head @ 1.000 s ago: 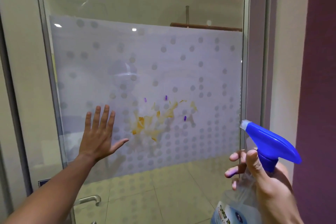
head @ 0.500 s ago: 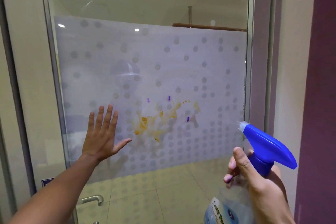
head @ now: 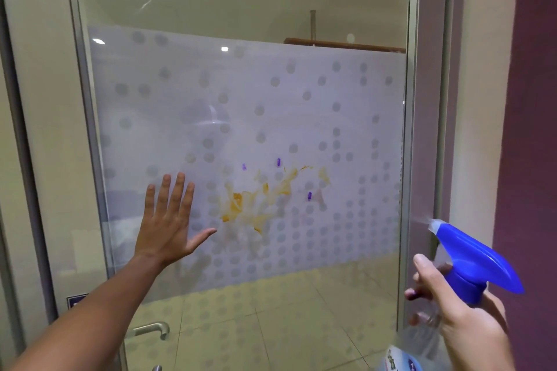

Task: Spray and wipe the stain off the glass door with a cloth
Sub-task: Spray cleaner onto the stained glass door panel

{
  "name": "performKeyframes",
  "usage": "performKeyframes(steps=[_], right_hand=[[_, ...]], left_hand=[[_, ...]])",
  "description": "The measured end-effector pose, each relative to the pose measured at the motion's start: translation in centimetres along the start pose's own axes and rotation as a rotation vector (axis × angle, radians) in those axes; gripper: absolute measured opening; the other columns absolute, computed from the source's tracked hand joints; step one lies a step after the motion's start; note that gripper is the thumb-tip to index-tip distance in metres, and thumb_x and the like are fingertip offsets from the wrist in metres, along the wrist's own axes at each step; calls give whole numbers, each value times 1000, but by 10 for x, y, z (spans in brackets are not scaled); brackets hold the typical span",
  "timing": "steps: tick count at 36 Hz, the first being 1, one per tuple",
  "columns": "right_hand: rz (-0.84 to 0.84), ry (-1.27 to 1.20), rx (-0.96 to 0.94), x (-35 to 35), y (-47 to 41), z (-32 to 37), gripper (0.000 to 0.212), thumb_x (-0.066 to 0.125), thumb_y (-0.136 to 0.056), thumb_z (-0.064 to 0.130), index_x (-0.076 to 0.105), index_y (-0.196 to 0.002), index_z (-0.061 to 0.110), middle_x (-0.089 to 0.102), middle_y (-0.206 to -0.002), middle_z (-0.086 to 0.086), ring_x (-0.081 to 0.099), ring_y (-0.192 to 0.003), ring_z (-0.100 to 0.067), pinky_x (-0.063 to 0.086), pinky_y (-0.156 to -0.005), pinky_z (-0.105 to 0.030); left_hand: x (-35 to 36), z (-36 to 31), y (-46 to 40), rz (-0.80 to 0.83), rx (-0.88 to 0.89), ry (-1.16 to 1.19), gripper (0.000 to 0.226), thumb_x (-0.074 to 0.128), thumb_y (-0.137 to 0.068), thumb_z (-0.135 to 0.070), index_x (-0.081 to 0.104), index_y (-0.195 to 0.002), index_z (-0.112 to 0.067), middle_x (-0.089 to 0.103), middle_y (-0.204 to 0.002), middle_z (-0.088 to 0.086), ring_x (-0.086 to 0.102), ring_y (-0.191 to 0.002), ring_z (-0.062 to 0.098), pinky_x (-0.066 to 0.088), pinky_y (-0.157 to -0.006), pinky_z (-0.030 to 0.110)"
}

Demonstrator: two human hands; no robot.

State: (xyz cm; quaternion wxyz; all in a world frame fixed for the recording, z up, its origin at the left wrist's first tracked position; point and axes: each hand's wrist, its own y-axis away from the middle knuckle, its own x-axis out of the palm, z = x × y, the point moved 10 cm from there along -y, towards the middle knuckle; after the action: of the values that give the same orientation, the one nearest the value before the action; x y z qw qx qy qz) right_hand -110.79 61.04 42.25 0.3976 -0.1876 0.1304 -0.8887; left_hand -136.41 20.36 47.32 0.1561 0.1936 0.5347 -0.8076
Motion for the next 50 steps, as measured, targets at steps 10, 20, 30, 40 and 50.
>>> performKeyframes(steps=[10,20,30,40,50], right_hand=[[-85,64,80,-25,6,-19,28,82,-81,23,66,-62,11,70,-60,-9,63,-46,-19,57,-72,-56],[75,-103,36,-25,14,-10,13,73,-86,4,67,-81,-6,70,-80,-15,64,-54,-12,48,-39,-23],[242,-174,155,-35,17,-27,15,72,-85,3,62,-78,-6,75,-87,-5,60,-60,-13,45,-41,-28],[483,-216,158,-18,31,-26,15,74,-87,14,67,-74,14,74,-89,3,58,-67,-12,48,-56,-36],[643,-235,161,-6,45,-20,10,74,-88,19,72,-79,24,74,-90,3,61,-71,-6,51,-58,-32]], left_hand=[[0,-2,1,40,4,37,112,30,-84,-82,13,-158,0,4,-168,22,4,-154,44,10,-122,67],[-5,-7,5,185,-91,85,113,29,-81,-82,7,-159,-2,-5,-169,18,-5,-156,39,1,-124,61],[-21,-16,39,343,-304,69,113,22,-79,-83,6,-160,-6,-10,-169,13,-7,-156,33,-6,-123,53],[-78,-54,70,364,-339,23,112,21,-80,-82,6,-160,-5,-11,-168,13,-11,-156,29,-2,-124,58],[-120,-95,108,478,-366,-64,111,15,-80,-83,1,-160,-7,-17,-167,15,-16,-155,30,-4,-125,56]])
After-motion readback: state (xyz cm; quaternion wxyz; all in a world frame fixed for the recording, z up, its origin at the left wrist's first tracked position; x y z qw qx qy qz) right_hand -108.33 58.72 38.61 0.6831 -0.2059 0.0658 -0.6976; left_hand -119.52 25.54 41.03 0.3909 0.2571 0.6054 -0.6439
